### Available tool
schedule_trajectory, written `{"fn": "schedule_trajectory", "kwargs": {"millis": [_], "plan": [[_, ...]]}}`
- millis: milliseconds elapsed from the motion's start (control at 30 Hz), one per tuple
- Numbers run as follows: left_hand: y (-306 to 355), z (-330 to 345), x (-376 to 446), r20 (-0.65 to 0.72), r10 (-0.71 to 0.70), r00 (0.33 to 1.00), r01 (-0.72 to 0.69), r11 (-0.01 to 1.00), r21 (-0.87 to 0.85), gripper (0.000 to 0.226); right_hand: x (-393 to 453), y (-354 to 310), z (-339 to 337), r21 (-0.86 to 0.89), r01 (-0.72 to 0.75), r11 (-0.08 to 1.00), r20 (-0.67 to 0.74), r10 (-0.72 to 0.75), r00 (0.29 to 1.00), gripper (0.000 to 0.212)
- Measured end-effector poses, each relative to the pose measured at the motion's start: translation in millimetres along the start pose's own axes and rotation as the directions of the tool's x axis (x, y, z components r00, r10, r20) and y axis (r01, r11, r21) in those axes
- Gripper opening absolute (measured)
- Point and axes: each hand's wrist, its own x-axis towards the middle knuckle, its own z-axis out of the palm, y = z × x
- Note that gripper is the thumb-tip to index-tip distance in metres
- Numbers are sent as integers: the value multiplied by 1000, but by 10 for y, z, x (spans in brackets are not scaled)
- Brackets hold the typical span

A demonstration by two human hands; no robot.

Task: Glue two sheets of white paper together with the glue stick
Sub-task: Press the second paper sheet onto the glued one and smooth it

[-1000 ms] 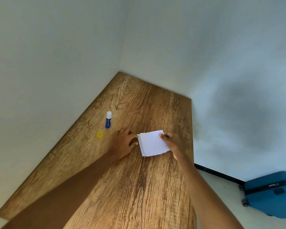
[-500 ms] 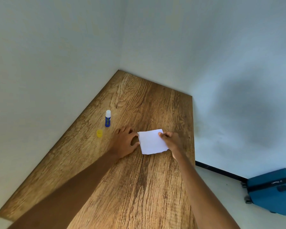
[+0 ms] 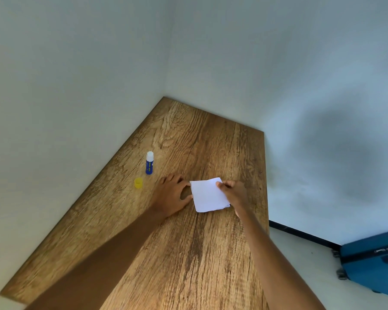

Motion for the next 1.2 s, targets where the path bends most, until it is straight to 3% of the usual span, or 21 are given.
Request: {"fn": "schedule_trajectory", "kwargs": {"millis": [367, 567, 900, 1200], "plan": [[-14, 31, 12, 9, 13, 1000, -14, 999, 49, 47, 14, -20, 6, -82, 7, 997, -1, -7, 1000, 37], [-25, 73, 27, 57, 6, 998, -13, 994, 111, 65, 0, -33, 1, -93, 21, 995, -9, -22, 1000, 37], [0, 62, -2, 50, 18, 999, -26, 986, 167, 65, -17, -49, -3, -107, 22, 994, -20, -24, 1000, 36], [37, 44, 31, 205, -21, 979, -33, 965, 259, 79, -36, -56, -3, -114, 22, 993, -12, -24, 1000, 38]]}}
